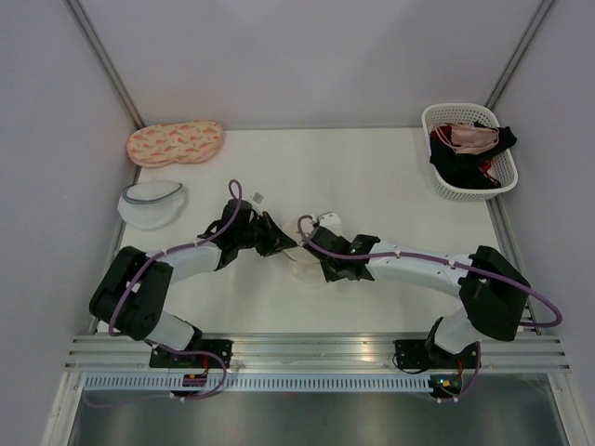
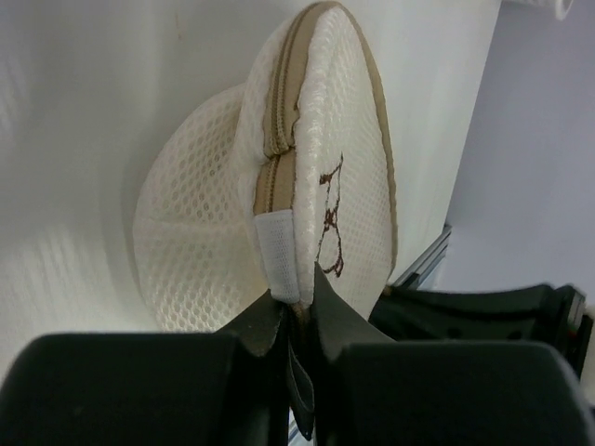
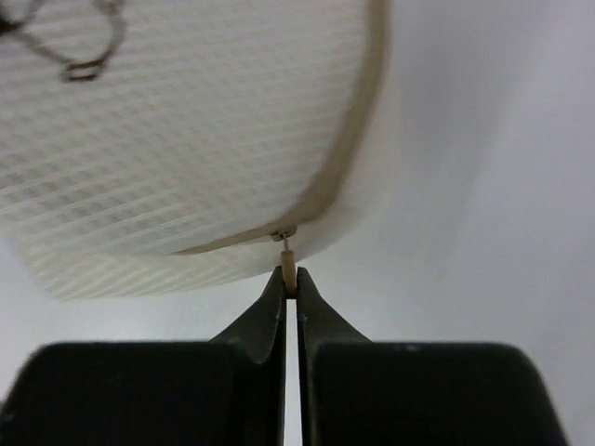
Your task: Unzip the laundry bag and remove the bra
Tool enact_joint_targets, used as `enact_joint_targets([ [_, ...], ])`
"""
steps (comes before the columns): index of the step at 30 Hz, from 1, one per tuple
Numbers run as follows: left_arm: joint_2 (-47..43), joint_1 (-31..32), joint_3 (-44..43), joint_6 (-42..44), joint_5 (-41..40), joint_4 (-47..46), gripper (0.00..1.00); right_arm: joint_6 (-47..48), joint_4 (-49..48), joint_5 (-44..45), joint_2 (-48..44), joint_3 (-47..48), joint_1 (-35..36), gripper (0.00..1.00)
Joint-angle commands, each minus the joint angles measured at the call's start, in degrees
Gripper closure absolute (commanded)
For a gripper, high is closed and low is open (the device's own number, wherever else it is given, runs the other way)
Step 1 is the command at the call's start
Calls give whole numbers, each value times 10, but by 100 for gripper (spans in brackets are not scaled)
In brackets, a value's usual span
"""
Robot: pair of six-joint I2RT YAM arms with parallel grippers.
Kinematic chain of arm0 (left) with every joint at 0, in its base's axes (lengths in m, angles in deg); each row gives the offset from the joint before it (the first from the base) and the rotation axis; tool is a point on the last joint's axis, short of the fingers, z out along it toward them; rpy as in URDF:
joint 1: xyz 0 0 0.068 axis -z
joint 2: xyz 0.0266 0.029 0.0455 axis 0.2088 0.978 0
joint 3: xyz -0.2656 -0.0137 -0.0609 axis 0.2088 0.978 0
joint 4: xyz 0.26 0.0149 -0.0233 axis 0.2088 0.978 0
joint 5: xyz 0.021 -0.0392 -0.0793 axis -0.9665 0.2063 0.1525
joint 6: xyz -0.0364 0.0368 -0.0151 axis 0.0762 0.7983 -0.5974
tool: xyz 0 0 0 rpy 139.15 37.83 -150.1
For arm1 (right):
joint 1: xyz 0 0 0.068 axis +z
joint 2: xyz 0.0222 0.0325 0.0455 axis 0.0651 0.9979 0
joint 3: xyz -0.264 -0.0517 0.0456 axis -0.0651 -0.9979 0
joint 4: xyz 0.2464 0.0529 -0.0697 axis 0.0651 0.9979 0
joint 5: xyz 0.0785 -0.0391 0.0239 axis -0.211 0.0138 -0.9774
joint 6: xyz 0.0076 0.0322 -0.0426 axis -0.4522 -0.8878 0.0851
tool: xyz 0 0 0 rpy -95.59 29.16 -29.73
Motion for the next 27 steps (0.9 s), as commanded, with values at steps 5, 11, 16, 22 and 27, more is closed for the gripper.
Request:
enact_joint_targets([
  [5,94,-6,-126,220,93,129,98,14,100,159,-8,25,-91,99],
  [11,164,-6,-234,318,117,174,55,55,56,99,-17,31,-114,100],
  [16,159,-7,-278,297,62,182,14,58,15,15,-30,8,-114,100],
  [22,19,-7,-209,180,-152,260,4,53,-18,-83,-60,-22,-114,100],
  [27,-122,-6,-57,53,-125,239,4,81,-156,-363,-97,-77,-112,99],
])
